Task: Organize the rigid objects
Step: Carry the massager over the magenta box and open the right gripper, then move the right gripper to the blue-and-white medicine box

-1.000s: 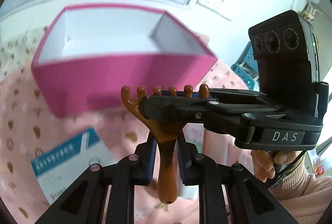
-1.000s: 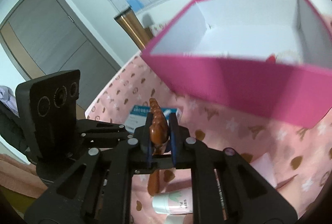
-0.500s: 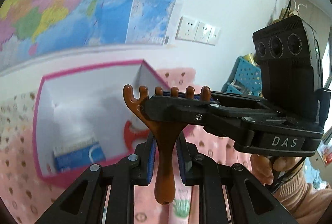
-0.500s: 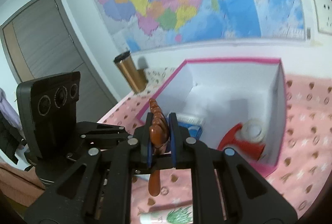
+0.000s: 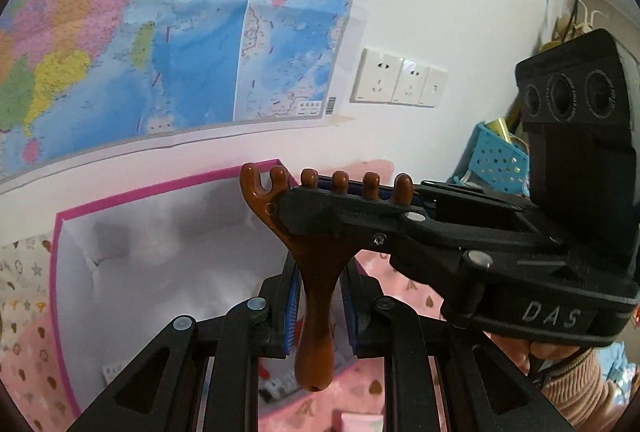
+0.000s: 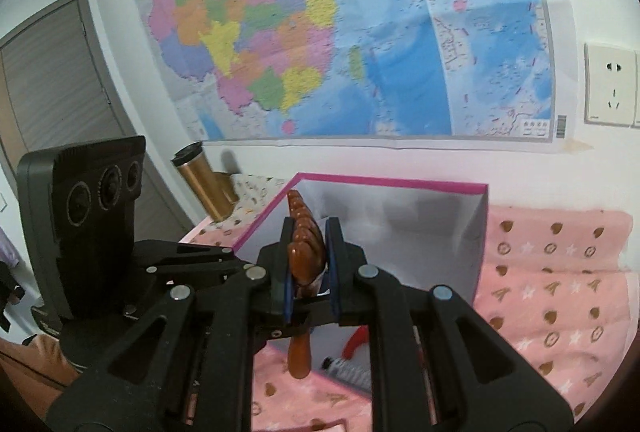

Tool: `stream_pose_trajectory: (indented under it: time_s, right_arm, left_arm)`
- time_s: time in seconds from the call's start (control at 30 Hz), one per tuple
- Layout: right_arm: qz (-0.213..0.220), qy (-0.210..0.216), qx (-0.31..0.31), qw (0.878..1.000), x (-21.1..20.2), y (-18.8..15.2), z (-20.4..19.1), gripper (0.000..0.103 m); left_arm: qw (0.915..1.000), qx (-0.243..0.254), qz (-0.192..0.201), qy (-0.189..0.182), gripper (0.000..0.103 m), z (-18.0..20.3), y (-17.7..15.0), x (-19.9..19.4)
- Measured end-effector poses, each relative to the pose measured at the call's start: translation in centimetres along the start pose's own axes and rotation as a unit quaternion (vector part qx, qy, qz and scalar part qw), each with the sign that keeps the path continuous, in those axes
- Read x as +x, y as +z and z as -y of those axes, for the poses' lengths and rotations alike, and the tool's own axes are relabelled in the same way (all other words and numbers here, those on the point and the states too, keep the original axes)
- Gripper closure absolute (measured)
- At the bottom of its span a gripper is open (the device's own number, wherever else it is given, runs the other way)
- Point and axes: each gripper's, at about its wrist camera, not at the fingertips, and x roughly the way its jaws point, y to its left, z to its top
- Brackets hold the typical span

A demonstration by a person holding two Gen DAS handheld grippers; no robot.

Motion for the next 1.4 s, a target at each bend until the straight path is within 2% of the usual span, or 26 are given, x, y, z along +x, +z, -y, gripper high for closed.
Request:
stream_pose_trajectory:
  time_s: [0.2,0.6,0.7,0.77,0.87,0.97,1.13,1.33,1.4]
  right_arm:
    - [-0.020,-0.020,-0.003,1.000,1.6,-0.2,2.0,0.087]
    - [-0.071,-0.025,0.023,0.997,4.2,-2.3,5.0,0.087]
    - [-0.089,-0.030,0.033,0.995,4.8,-2.7,5.7,0.087]
    - [-0.102,-0.054,0.031,0.993,5.5,-2.9,5.9,0.087]
    - [-0.102,-0.089,0.046,0.990,5.9,-3.2,6.9,0.082]
    - [-0.079,-0.100,0.066,0.990,5.0,-3.2,7.7,0.081]
    - [-0.059,-0.107,0.061,0.991,3.3,-3.1,7.0,0.081]
    - [-0.054,-0.080,0.042,0.994,1.5,-4.5,4.5,0.079]
    - [-0.052,-0.065,0.034,0.996,0.8,-5.2,3.3,0.073]
  left_arm:
    - [0.9996,-0.016,-0.021,0.002,0.084,-0.7,-0.1,2.9]
    - [0.9963,-0.034,-0.079,-0.002,0.084,-1.6,-1.6,7.3]
    - [0.9953,-0.034,-0.090,0.006,0.074,-1.8,-1.9,7.7]
    - [0.9949,-0.036,-0.094,0.010,0.066,-2.0,-2.0,8.0]
    - [0.9943,-0.036,-0.100,0.016,0.063,-2.2,-2.4,8.0]
    - [0.9944,-0.034,-0.097,0.023,0.060,-2.5,-2.8,7.5]
    - [0.9960,-0.032,-0.080,0.025,0.059,-2.9,-3.6,5.9]
    - [0.9982,-0.023,-0.040,0.039,0.056,-3.4,-5.2,1.4]
    - [0.9984,-0.025,-0.019,0.047,0.053,-3.7,-5.9,-0.7]
